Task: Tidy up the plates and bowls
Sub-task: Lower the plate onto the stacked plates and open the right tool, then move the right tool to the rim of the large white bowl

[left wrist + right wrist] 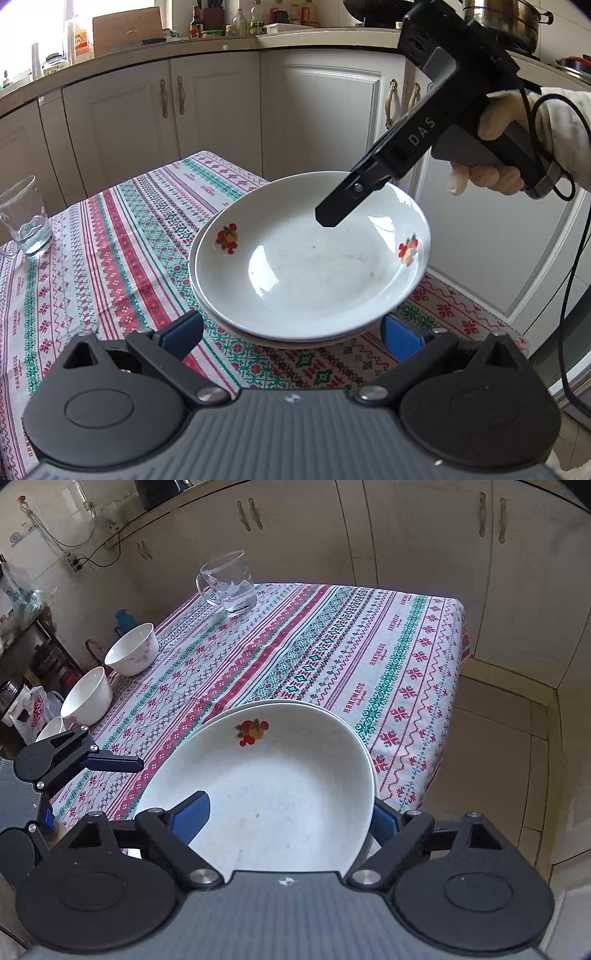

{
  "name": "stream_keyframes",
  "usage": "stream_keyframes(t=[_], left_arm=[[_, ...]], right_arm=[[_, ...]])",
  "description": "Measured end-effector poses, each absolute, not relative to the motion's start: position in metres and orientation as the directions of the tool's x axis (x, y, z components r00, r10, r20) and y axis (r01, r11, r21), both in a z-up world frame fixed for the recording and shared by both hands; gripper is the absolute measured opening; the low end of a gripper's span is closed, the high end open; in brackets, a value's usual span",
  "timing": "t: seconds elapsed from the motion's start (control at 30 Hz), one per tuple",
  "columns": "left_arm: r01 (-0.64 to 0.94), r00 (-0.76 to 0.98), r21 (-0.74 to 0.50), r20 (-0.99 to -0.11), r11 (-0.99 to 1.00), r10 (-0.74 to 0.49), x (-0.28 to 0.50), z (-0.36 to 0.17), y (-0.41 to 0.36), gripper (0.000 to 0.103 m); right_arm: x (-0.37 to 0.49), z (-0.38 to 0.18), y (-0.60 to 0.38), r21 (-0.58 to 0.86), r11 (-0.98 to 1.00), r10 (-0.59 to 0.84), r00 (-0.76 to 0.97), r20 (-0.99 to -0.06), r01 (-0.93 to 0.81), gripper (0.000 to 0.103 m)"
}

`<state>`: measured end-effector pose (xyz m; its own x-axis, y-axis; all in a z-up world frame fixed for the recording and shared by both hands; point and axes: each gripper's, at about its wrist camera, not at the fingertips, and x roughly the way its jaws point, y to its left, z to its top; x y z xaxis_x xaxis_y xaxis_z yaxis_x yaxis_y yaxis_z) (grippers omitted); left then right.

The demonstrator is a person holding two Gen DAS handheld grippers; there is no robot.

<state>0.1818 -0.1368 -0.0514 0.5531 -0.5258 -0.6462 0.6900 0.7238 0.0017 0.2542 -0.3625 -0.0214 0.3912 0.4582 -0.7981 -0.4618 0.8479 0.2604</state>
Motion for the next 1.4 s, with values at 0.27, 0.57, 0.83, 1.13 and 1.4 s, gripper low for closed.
stream_keyframes(t=[0.27,0.57,0.83,1.13,1.4], left_arm=[[0.677,0.558,-0.006,-0.649,0.736,-0.518,0.183,-0.055,-0.134,0.102],[0.658,0.595,0.008,-0.619,0.753,-0.513,0.178,-0.045,-0.123,0.102],[0.653,0.609,0.022,-0.609,0.757,-0.507,0.161,-0.036,-0.107,0.102],[0.624,0.657,0.073,-0.588,0.778,-0.472,0.126,-0.021,-0.071,0.102],[0.548,0.698,0.105,-0.604,0.830,-0.385,0.103,-0.017,-0.019,0.102]], right_arm=[[0.243,-0.020,-0.356,0.195,0.870,0.394,0.399,-0.828,-0.453,0.098],[0.219,-0.015,-0.347,0.136,0.880,0.358,0.446,-0.820,-0.455,0.103],[0.175,0.000,-0.307,-0.020,0.898,0.274,0.592,-0.758,-0.440,0.103],[0.136,-0.008,-0.254,-0.023,0.895,0.295,0.630,-0.719,-0.445,0.103],[0.119,-0.012,-0.210,-0.066,0.905,0.262,0.673,-0.691,-0.420,0.103]])
